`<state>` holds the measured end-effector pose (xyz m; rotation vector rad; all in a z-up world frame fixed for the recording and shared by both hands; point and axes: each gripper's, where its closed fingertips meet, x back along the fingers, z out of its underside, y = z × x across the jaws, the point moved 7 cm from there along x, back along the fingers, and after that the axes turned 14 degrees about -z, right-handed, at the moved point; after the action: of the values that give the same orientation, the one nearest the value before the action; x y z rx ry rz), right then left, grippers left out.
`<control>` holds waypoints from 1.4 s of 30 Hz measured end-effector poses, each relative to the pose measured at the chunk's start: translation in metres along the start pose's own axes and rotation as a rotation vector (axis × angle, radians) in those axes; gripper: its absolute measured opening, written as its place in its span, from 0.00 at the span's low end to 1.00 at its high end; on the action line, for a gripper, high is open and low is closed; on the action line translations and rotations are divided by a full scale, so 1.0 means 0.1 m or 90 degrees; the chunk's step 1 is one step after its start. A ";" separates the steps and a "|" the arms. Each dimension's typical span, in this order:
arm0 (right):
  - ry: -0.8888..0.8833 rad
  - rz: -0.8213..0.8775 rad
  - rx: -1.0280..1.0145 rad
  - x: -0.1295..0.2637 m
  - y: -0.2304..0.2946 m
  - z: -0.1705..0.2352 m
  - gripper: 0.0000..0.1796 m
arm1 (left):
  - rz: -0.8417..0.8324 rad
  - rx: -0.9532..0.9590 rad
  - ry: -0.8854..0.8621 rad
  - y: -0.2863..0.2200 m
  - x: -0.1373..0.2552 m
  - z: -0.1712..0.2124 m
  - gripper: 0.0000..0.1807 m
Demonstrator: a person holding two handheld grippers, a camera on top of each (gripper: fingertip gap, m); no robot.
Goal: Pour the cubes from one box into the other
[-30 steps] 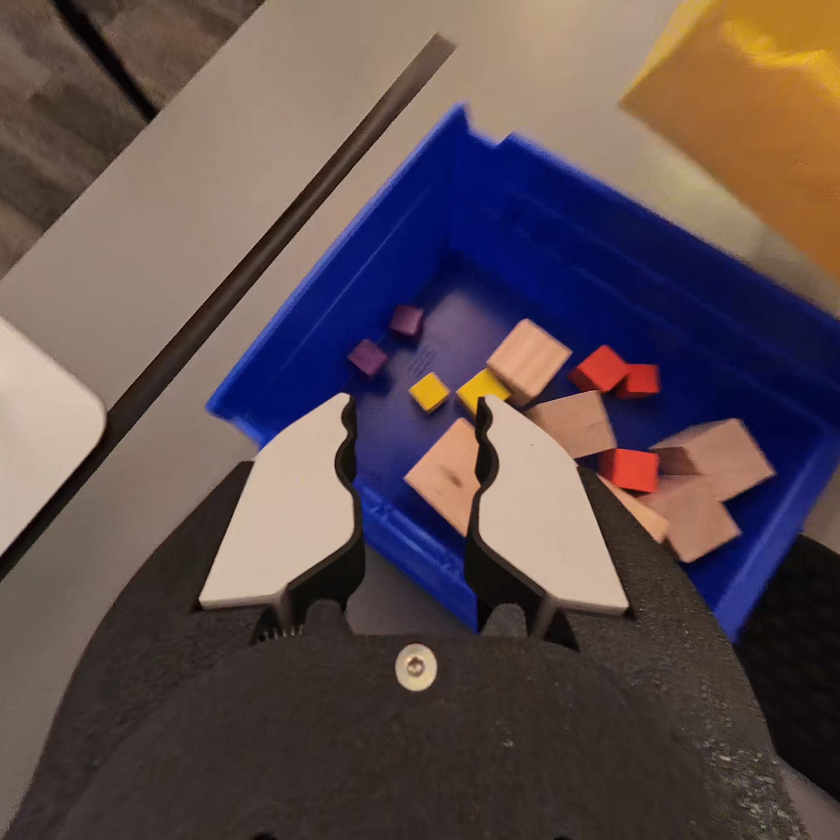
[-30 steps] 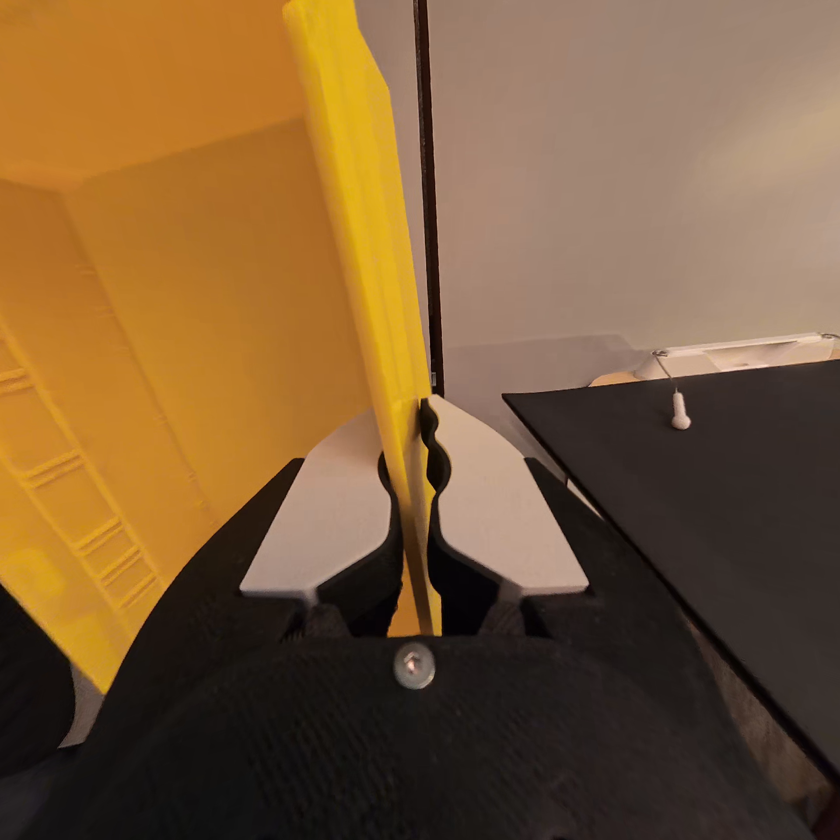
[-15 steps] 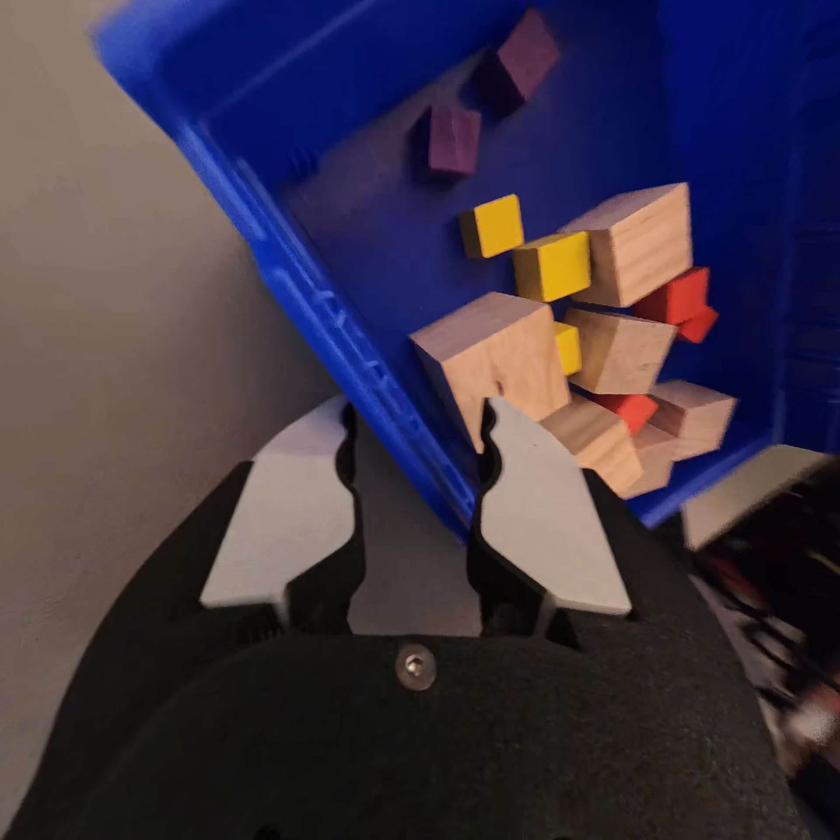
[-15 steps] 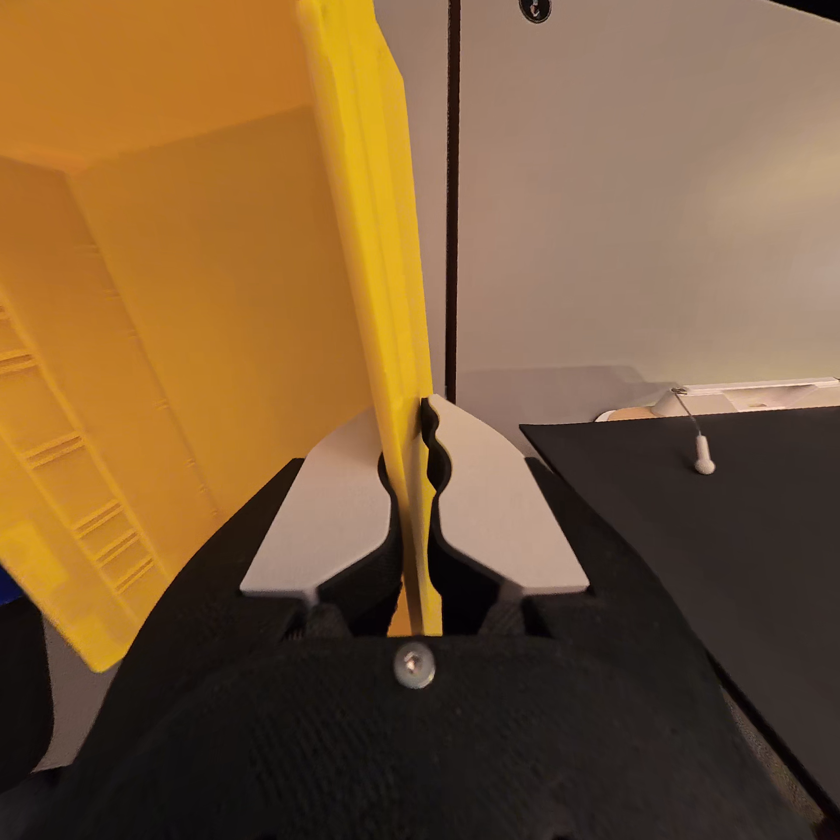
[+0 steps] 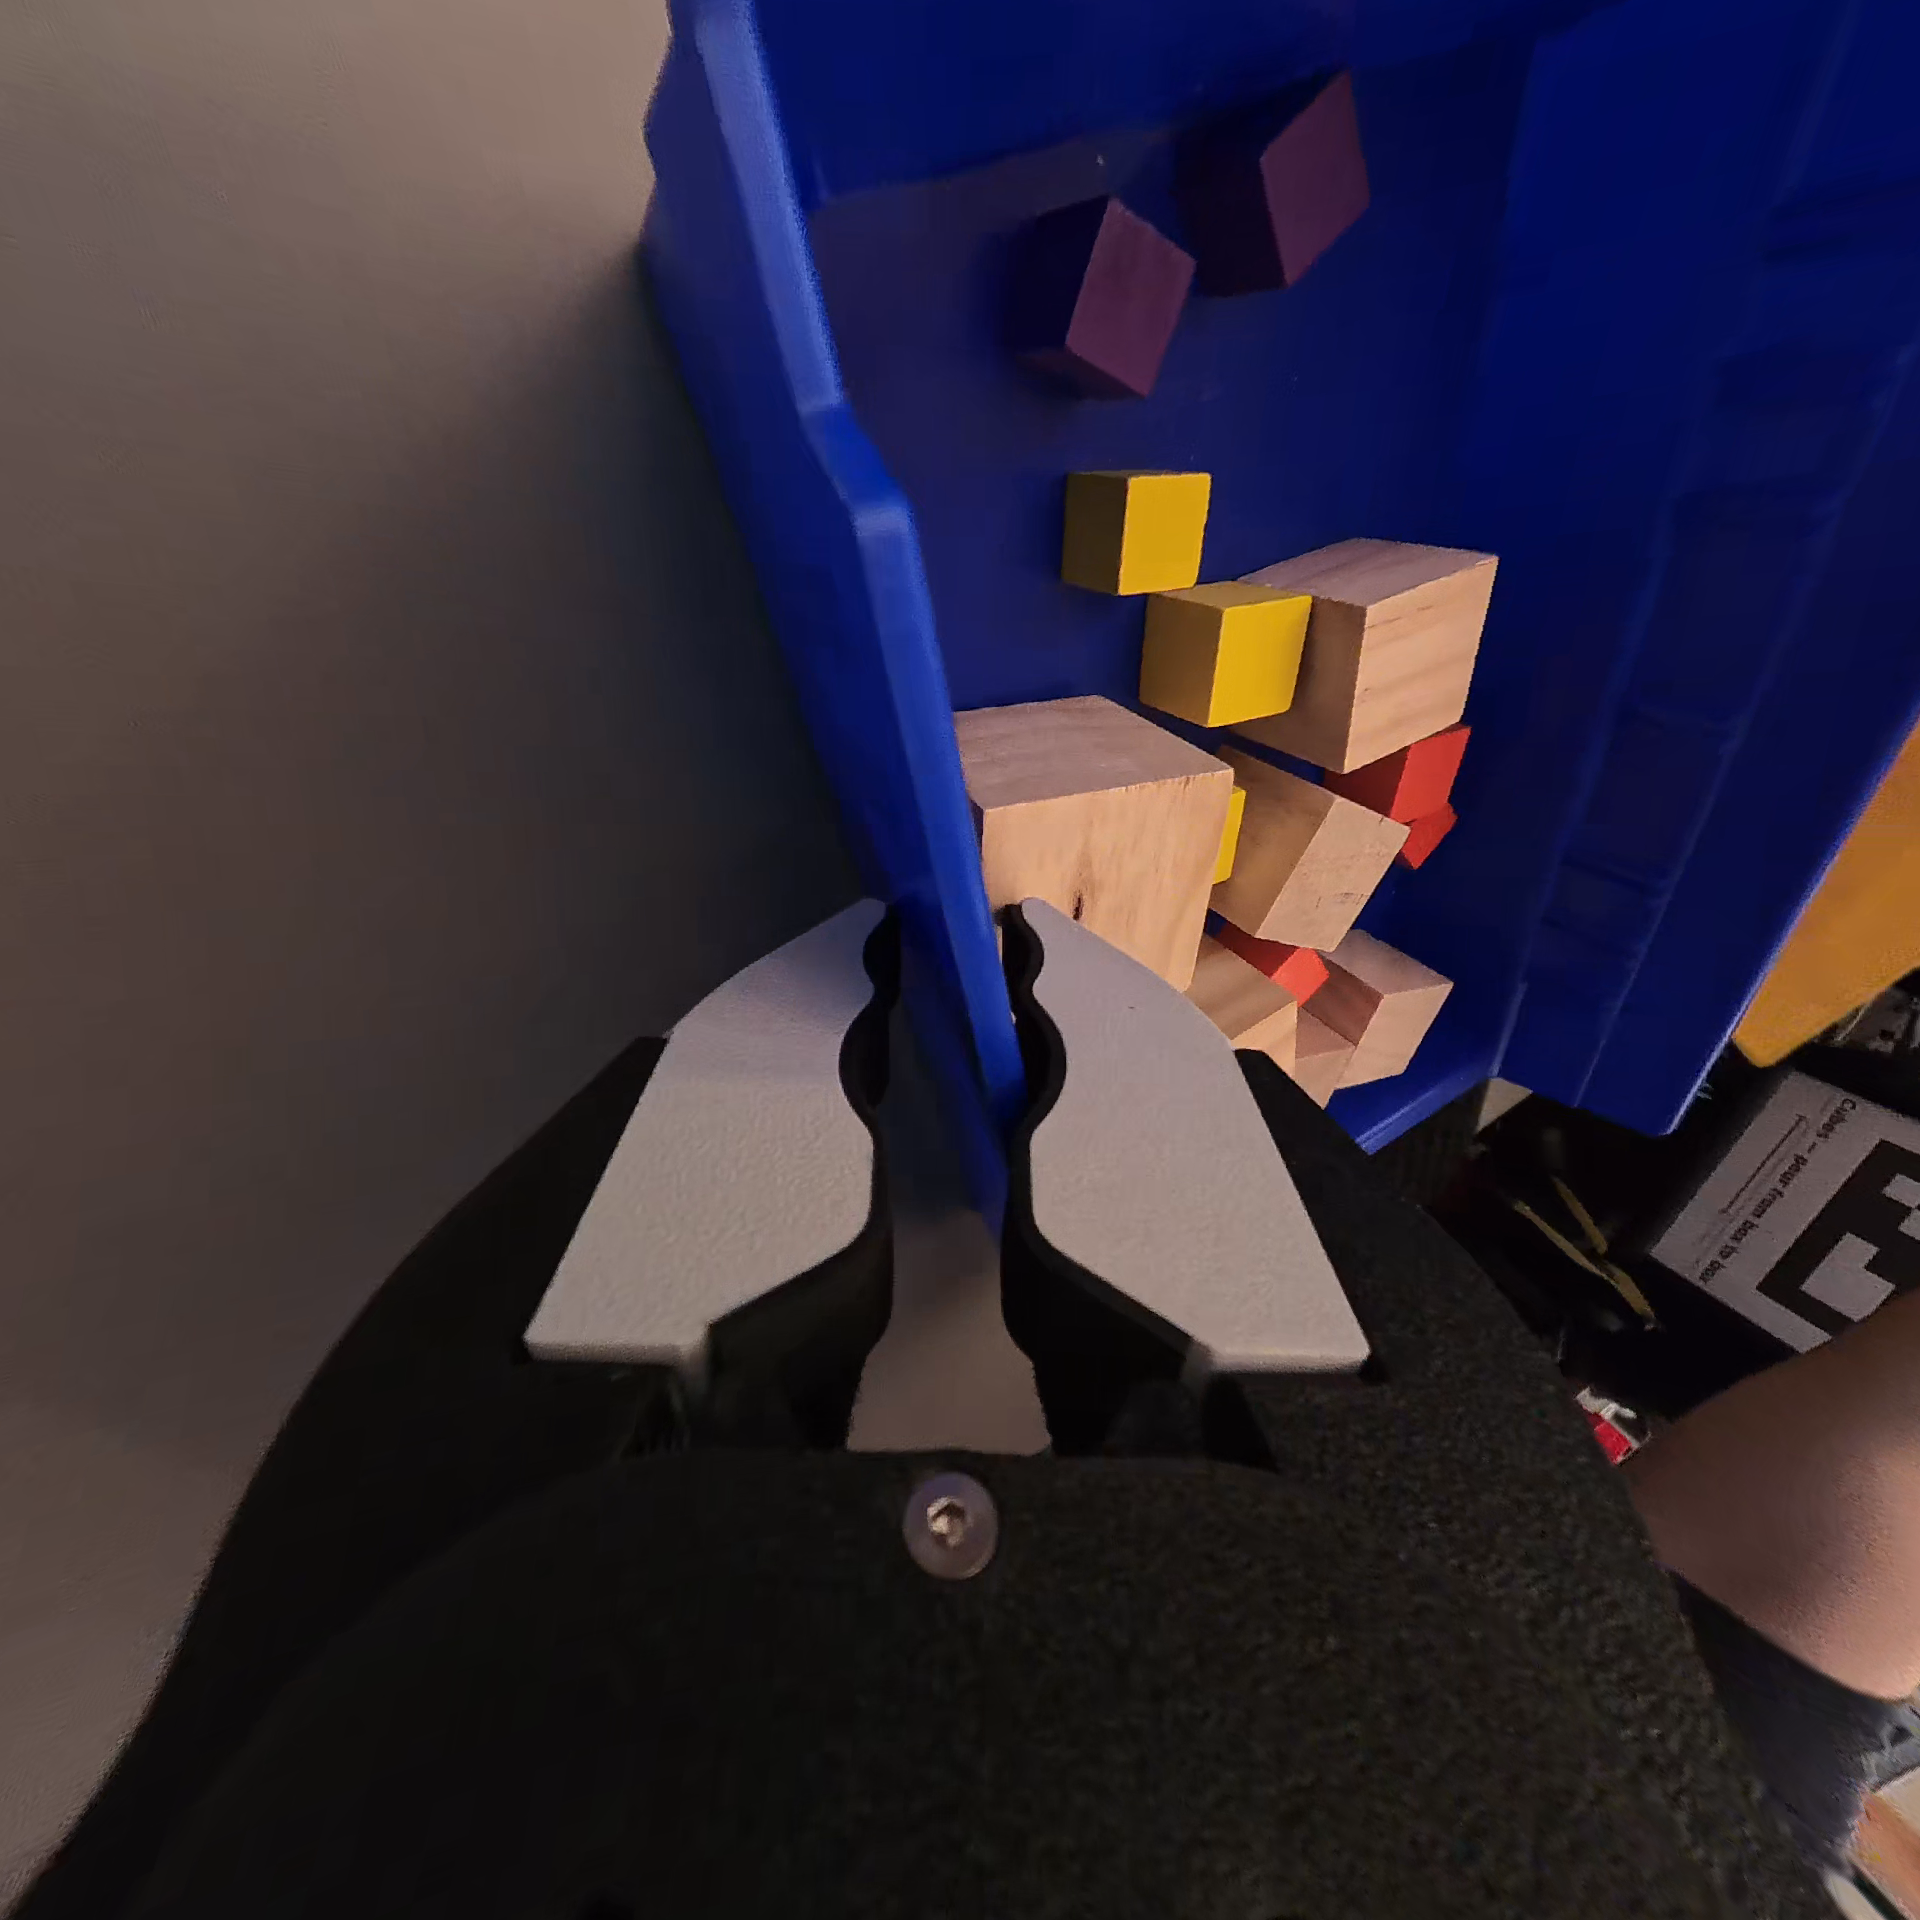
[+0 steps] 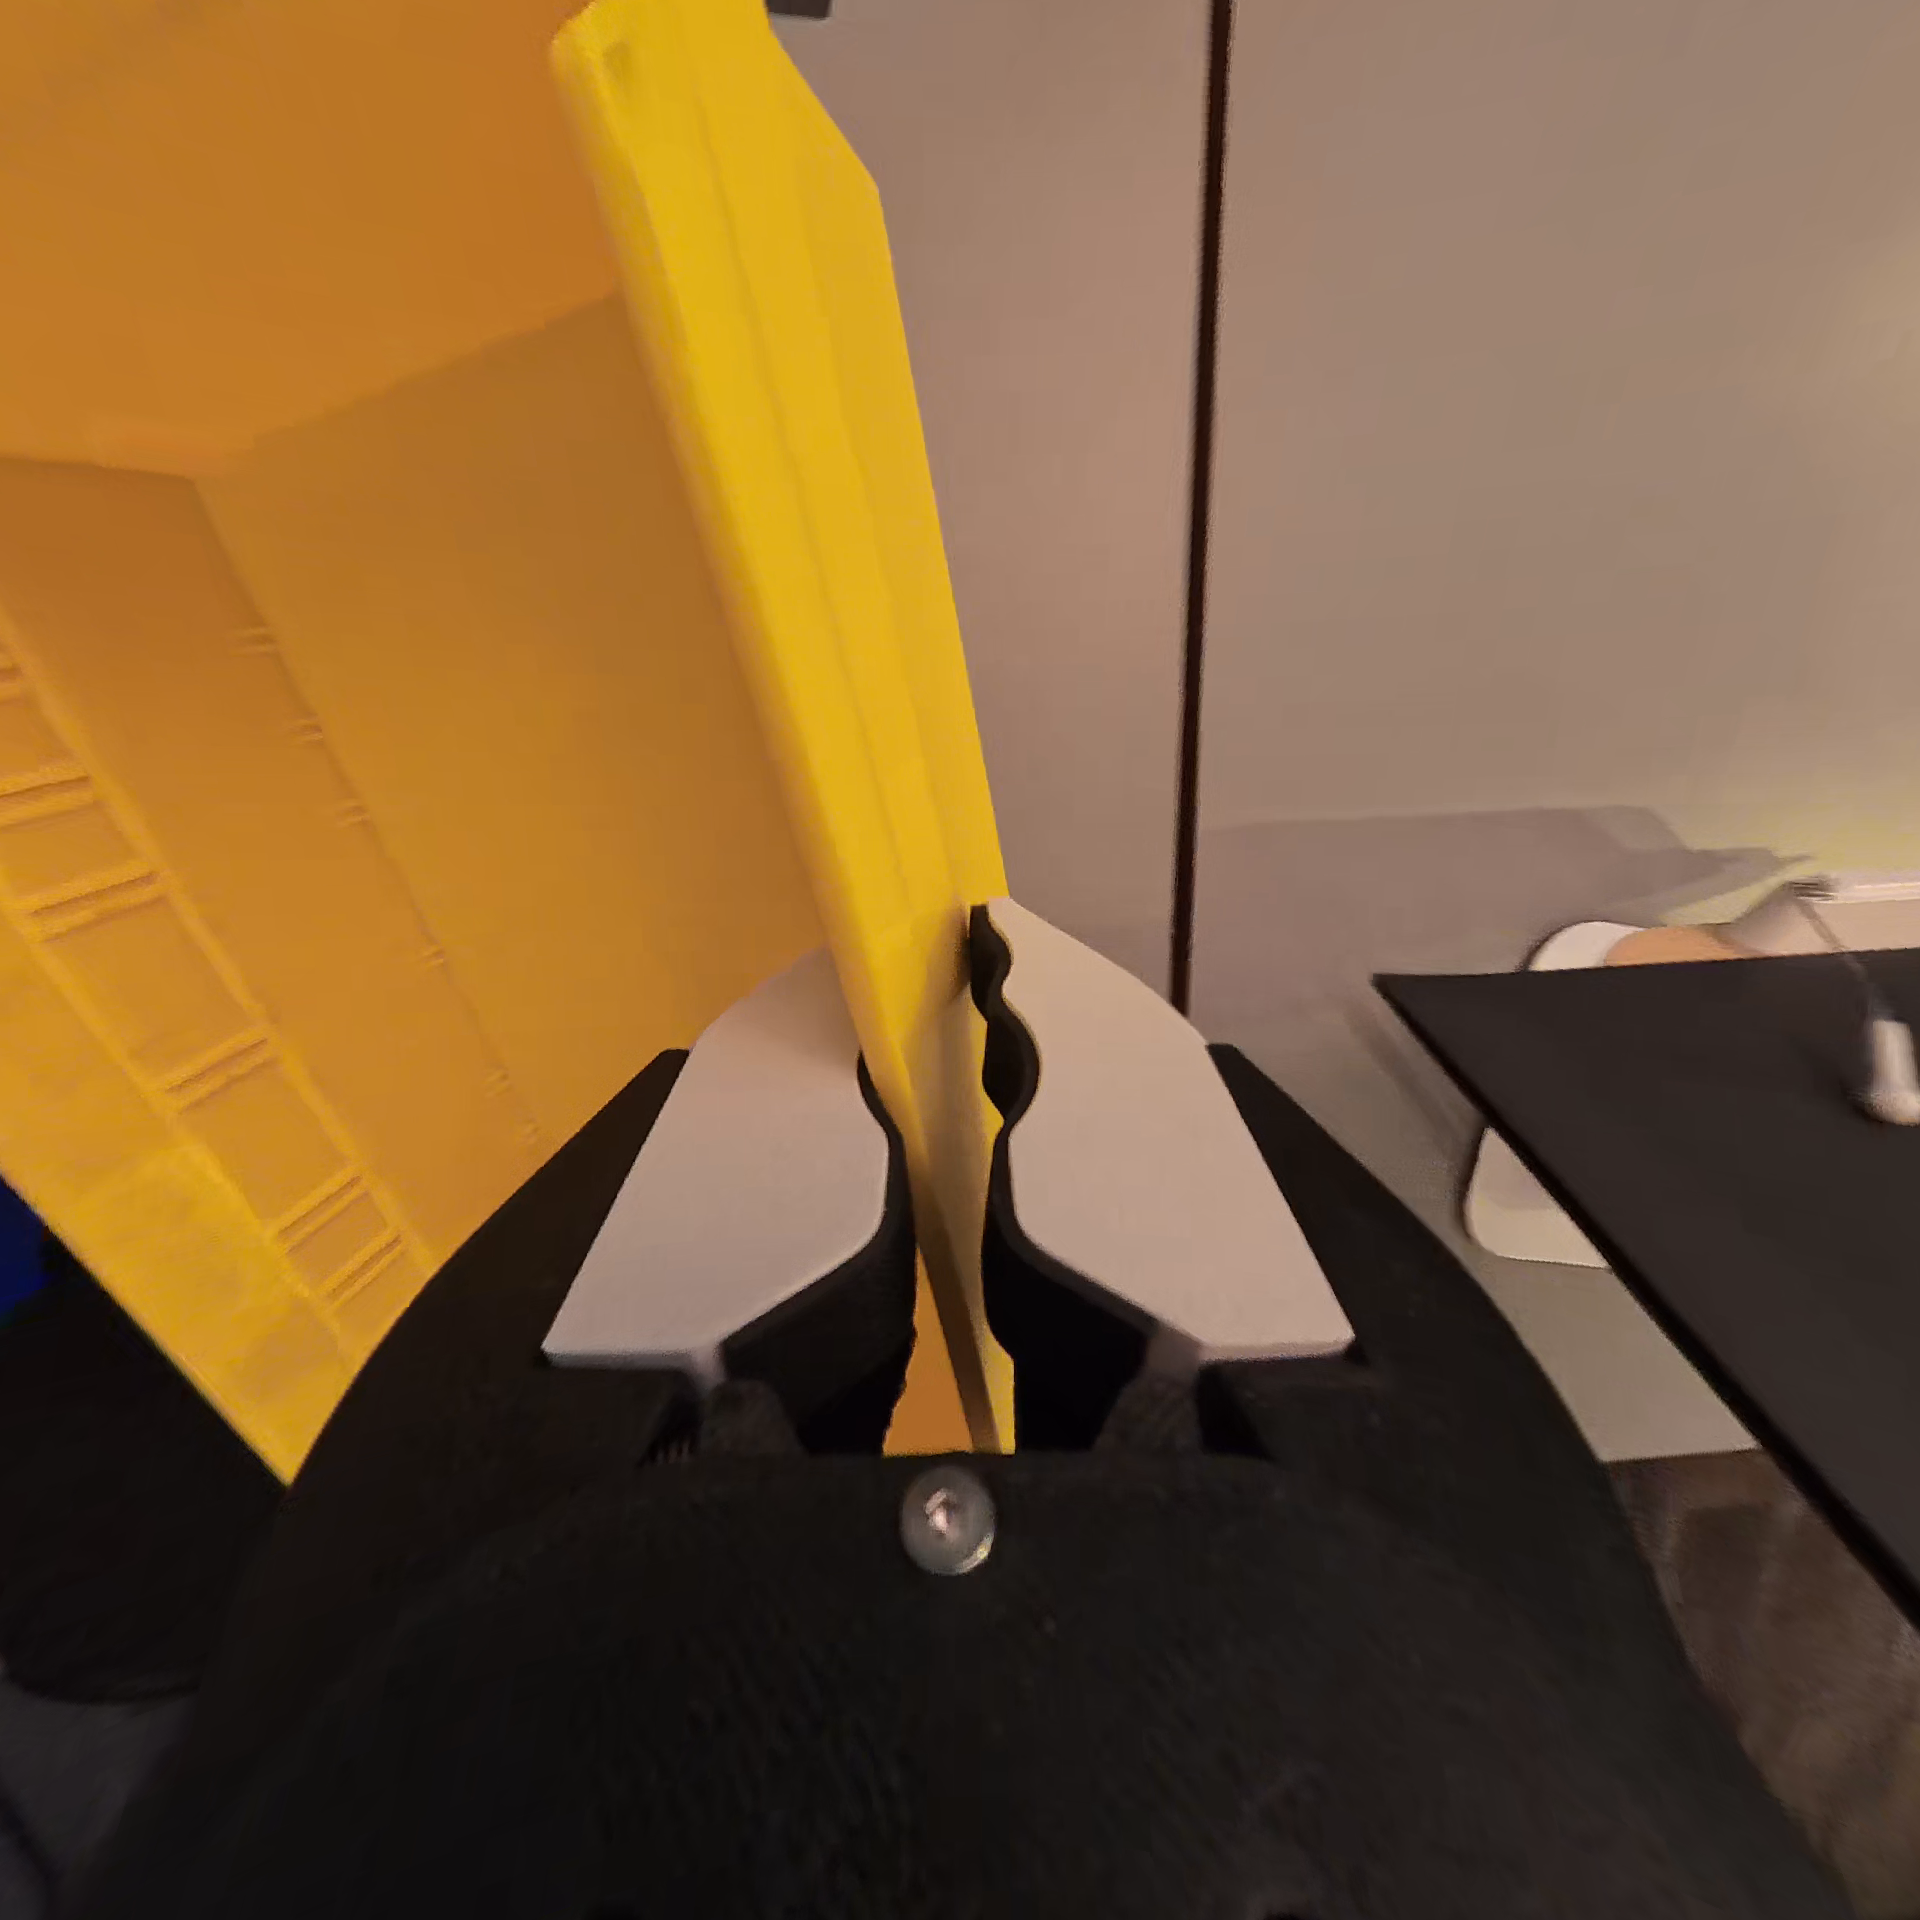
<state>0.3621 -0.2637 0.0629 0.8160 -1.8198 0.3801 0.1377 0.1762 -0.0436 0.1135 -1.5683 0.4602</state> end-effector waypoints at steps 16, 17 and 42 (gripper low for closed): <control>0.087 -0.288 -0.147 -1.14 1.07 -0.08 0.04 | -0.045 0.080 -0.061 2.41 0.60 0.80 0.09; 0.097 -0.287 -0.145 -1.21 1.13 -0.07 0.04 | -0.050 0.080 -0.069 2.53 0.63 0.85 0.09; -0.193 -0.161 0.068 -0.97 1.39 -0.40 0.13 | -0.278 0.037 -0.354 3.58 1.22 1.38 0.27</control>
<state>0.3150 -0.1055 0.0065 1.2171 -1.9539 0.1984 -0.1248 0.4786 -0.0007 0.6604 -2.0012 0.1265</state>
